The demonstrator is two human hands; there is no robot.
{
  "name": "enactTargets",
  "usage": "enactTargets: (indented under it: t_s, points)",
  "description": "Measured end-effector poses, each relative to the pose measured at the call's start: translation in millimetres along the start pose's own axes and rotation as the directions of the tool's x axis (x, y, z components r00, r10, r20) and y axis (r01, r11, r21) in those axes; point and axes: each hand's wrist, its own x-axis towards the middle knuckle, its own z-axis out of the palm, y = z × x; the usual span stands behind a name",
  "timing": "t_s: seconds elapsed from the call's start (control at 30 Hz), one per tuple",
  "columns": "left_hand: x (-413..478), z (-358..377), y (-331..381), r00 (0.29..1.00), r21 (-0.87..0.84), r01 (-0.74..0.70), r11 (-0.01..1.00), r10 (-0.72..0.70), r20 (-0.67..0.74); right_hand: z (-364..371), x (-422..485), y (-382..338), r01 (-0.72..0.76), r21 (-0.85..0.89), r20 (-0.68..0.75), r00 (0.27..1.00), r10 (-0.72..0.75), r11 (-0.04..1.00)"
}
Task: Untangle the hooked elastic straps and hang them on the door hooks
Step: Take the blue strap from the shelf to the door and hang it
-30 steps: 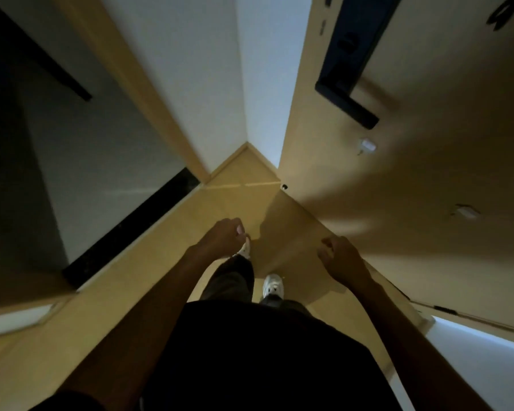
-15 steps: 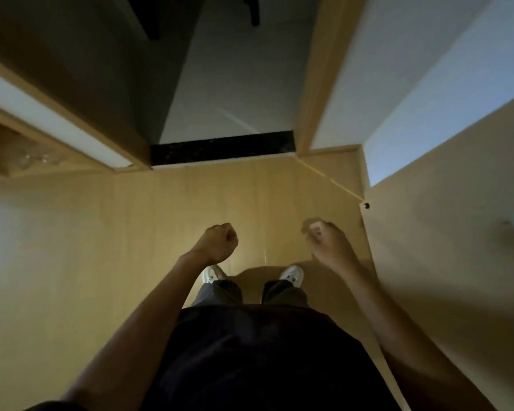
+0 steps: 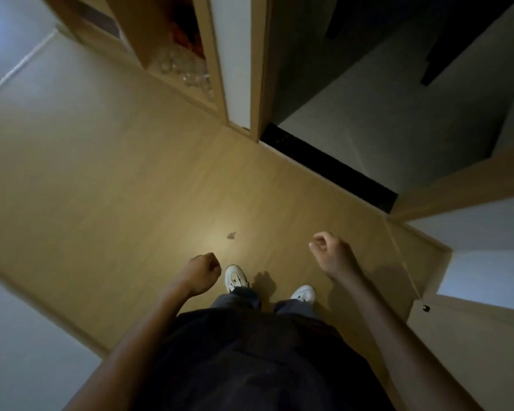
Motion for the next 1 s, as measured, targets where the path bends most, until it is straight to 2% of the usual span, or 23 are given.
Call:
enactTargets:
  t_s: [0.17, 0.37, 0.53, 0.7, 1.0]
  points:
    - [16.4, -46.8, -36.4, 0.996, -0.146, 0.046, 0.988, -0.056, -0.068, 22.0, 15.8, -43.5, 0.007, -0.132, 0.119, 0.993, 0.008, 0.991]
    - [54.5, -125.8, -44.8, 0.987, -0.26, 0.029, 0.965, -0.069, -0.147, 31.7, 62.5, -89.2, 0.056, -0.229, 0.21, 0.978, -0.007, 0.972]
    - [102.6, -202.2, -50.8, 0.97, -0.316, 0.033, 0.948, -0.107, -0.22, 33.3, 135.9, -152.6, 0.128, -0.235, 0.253, 0.965, -0.067, 0.964]
    - [128.6, -259.3, -72.0, 0.955, -0.393, 0.086, 0.916, -0.188, -0.228, 31.2, 214.9, -241.2, 0.23, -0.252, 0.294, 0.944, -0.152, 0.94]
    - [147.5, -328.8, -145.3, 0.91, -0.549, 0.22, 0.806, -0.372, -0.182, 54.4, 327.7, -449.8, 0.468, -0.227, 0.367, 0.853, -0.37, 0.854]
